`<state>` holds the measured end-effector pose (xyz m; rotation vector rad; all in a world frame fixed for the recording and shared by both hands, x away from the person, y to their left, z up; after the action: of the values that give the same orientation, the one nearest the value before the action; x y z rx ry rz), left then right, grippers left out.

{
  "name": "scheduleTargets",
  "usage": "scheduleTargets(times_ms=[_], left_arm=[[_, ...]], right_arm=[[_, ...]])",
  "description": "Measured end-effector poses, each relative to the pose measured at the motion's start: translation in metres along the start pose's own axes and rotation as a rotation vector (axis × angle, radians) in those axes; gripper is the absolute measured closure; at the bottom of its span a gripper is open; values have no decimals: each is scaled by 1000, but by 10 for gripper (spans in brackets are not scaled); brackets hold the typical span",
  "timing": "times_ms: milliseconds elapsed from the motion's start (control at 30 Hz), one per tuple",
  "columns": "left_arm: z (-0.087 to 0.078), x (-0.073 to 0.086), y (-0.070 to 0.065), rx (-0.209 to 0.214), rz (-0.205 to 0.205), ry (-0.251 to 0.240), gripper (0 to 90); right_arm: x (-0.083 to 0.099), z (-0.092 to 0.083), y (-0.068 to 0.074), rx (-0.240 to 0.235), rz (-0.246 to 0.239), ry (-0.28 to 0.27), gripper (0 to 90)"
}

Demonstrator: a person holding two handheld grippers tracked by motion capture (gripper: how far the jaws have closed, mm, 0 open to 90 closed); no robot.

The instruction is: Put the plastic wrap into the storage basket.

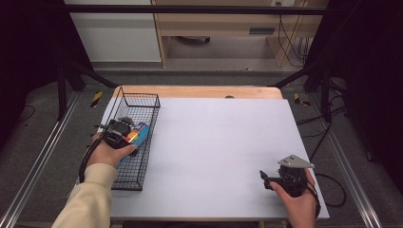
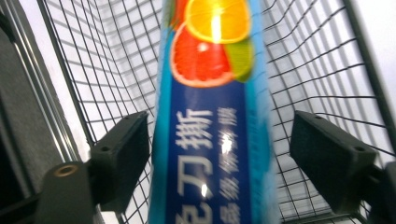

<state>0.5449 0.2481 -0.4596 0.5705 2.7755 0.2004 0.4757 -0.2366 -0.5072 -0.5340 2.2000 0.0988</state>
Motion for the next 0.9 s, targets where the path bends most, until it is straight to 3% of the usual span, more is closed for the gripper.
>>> scheduleTargets(times_ms=[267, 900], left_arm=[[-18, -7, -2, -14, 9, -97, 112], [-34, -7, -5, 6, 5, -187, 55]], right_arm=[[0, 0, 0, 1, -4, -1, 94], [-1, -1, 0, 3, 8, -7, 80]])
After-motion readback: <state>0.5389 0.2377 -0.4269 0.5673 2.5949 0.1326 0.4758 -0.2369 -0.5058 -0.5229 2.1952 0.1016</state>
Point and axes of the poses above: each handheld gripper's, and its own axes: z roughly forward along the jaws, x roughly out of its underside, y roughly to its left, the point moved 9 cm from there along z, roughly forward along the jaws, and after that the axes turned 3 degrees about -z, right-handed, at the moved point
